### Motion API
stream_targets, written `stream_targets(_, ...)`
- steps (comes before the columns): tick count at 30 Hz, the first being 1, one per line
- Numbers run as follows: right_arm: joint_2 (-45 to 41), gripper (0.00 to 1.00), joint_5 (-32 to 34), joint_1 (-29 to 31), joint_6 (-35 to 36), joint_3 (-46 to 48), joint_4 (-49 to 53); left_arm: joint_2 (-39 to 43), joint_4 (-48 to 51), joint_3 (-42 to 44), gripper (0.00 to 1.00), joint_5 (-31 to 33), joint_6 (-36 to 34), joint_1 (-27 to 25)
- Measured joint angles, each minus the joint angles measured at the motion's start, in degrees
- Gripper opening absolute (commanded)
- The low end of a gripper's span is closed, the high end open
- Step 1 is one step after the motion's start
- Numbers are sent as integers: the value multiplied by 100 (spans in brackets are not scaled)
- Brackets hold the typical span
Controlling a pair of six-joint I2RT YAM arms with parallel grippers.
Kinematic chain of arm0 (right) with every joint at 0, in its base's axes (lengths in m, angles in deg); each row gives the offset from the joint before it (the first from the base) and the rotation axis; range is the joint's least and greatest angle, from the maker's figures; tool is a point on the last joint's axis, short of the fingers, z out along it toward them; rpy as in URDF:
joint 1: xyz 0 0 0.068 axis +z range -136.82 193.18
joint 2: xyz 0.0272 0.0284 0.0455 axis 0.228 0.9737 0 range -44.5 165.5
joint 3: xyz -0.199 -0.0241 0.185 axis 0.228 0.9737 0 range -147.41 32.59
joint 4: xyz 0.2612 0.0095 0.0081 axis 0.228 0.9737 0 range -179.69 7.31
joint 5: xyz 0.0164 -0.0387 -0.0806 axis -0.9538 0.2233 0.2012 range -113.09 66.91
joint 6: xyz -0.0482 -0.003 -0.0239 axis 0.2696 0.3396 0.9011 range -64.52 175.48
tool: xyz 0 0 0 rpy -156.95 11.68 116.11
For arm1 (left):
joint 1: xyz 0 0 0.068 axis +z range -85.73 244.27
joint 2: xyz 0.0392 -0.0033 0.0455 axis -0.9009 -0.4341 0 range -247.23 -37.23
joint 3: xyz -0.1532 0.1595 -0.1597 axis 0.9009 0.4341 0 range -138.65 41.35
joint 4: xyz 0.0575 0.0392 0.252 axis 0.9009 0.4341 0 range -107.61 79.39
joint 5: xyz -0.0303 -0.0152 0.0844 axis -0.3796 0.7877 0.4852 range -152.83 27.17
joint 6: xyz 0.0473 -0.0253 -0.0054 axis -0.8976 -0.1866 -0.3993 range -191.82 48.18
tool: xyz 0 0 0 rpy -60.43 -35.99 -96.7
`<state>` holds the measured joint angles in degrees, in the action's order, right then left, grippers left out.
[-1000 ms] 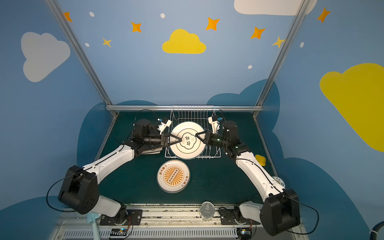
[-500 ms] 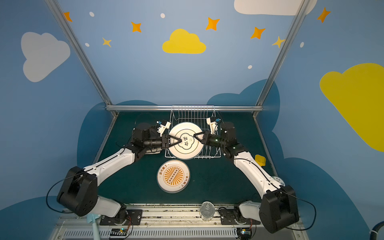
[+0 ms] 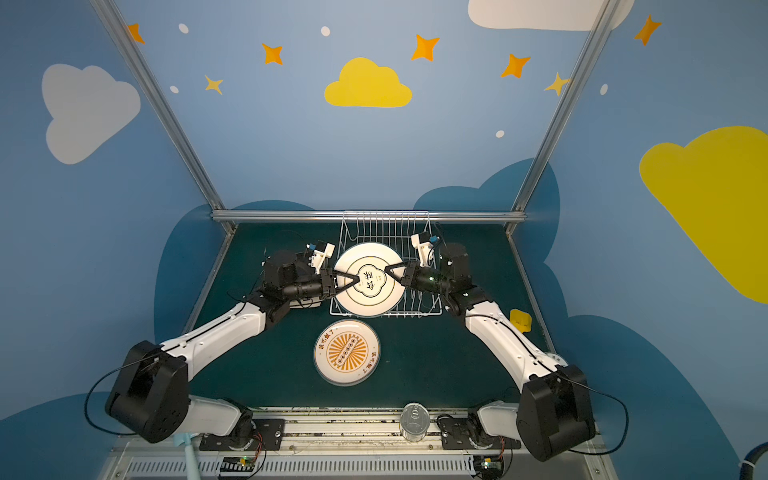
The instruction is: Unload the plates from the dish rack
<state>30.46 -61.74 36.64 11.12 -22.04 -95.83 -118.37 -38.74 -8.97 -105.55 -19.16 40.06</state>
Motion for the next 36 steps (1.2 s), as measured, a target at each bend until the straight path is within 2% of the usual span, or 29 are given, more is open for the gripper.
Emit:
stream_targets(6, 55, 0, -46, 7, -50, 0, -114, 83, -20, 35, 5, 94, 138, 11)
stream_targets(8, 66, 6, -55, 13, -63, 0, -142, 103, -17, 42, 3, 118, 184, 15)
stream_targets(12, 70, 27, -24, 50, -59, 0, -138, 184, -37, 96, 3, 186, 247, 11)
stream_targets(18, 83, 71, 129, 146, 142, -52, 254, 627, 258, 284, 3, 483, 140, -24)
stream_targets(20, 39, 81, 234, 155, 323, -68, 439, 960, 433, 402, 3, 592, 109, -22)
stream_targets(24, -173, 87, 450, 177, 868, -96, 752, 1681, 870, 697, 3, 863, 90, 0)
stream_targets(32, -745, 88, 828, 186, 2310, -111, 1325, 3316, 1906, 1552, 3, 1539, 247, 85)
stream_targets(36, -1036, 89, 990, 195, 2990, -109, 1550, 4400, 2686, 2022, 3, 1980, 479, 96)
